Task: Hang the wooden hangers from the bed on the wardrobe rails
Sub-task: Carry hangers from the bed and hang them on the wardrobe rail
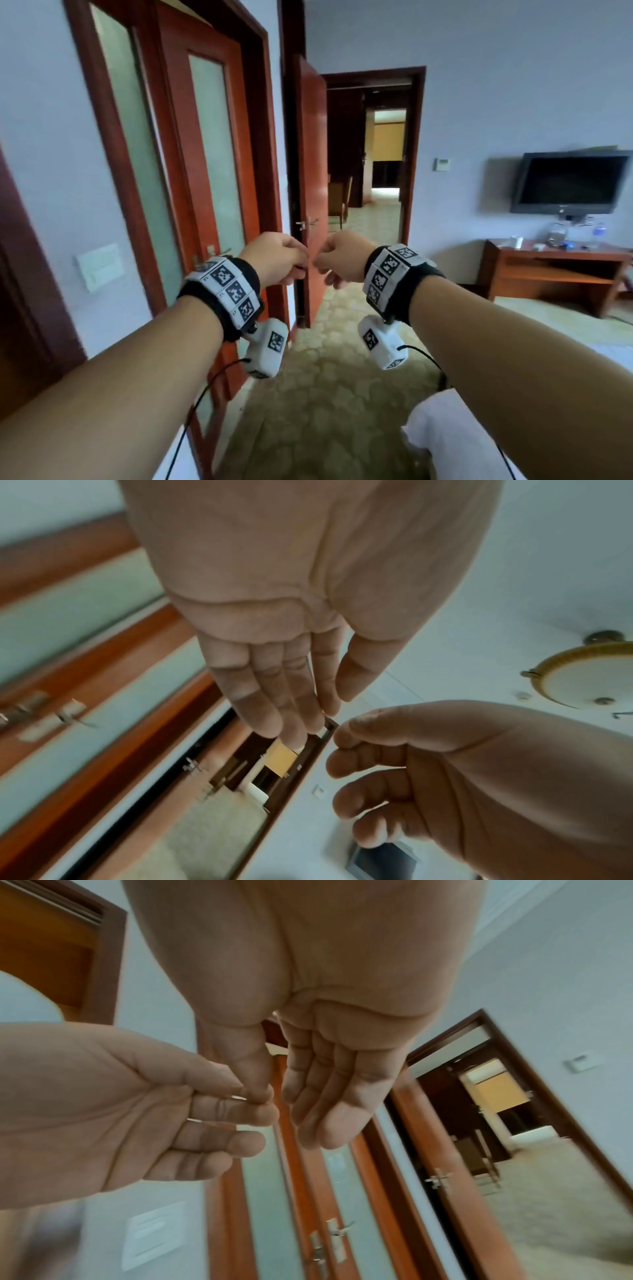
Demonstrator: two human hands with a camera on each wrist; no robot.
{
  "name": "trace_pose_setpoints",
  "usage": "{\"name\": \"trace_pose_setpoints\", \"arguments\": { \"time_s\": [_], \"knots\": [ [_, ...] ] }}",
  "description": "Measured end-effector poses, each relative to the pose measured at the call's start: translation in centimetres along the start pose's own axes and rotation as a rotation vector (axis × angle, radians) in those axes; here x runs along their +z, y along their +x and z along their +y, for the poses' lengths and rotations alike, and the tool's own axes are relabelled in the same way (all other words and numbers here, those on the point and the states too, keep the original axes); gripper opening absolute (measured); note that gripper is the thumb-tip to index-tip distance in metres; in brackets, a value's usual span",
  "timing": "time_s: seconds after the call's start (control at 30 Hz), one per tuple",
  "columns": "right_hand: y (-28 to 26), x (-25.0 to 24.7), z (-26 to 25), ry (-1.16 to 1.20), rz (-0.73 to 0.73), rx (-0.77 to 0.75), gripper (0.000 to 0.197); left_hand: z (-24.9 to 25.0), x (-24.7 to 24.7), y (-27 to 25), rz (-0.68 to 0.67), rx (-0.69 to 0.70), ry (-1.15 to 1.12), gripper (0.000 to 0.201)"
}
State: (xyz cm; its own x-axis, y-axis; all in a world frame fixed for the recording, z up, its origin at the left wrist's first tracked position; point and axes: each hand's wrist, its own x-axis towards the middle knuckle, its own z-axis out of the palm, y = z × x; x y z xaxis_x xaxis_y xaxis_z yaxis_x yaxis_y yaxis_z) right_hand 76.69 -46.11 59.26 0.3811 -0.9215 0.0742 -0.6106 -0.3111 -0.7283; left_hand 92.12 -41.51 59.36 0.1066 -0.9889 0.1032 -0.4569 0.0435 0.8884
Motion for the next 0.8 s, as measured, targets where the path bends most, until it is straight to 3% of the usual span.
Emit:
{"name": "trace_pose_setpoints", "arguments": {
  "time_s": [0.2, 0.4, 0.57, 0.8],
  "knots": [
    [-3.9, -13.3, 16.9, 0.008, 0.167, 0.238, 0.015, 4.5, 19.9, 6.0, -0.237, 0.034, -0.031, 0.009],
    [-12.5, -22.8, 32.4, 0.113, 0.339, 0.489, 0.011, 6.9, 38.3, 7.2, -0.494, 0.029, -0.005, 0.011],
    [-22.3, -26.8, 43.6, 0.165, 0.526, 0.742, 0.014, 8.0, 51.9, 5.7, -0.723, 0.016, 0.045, 0.012],
    [-36.1, -28.4, 55.1, 0.265, 0.660, 1.130, 0.018, 7.8, 66.8, 2.5, -1.018, 0.007, 0.130, 0.011]
  ]
}}
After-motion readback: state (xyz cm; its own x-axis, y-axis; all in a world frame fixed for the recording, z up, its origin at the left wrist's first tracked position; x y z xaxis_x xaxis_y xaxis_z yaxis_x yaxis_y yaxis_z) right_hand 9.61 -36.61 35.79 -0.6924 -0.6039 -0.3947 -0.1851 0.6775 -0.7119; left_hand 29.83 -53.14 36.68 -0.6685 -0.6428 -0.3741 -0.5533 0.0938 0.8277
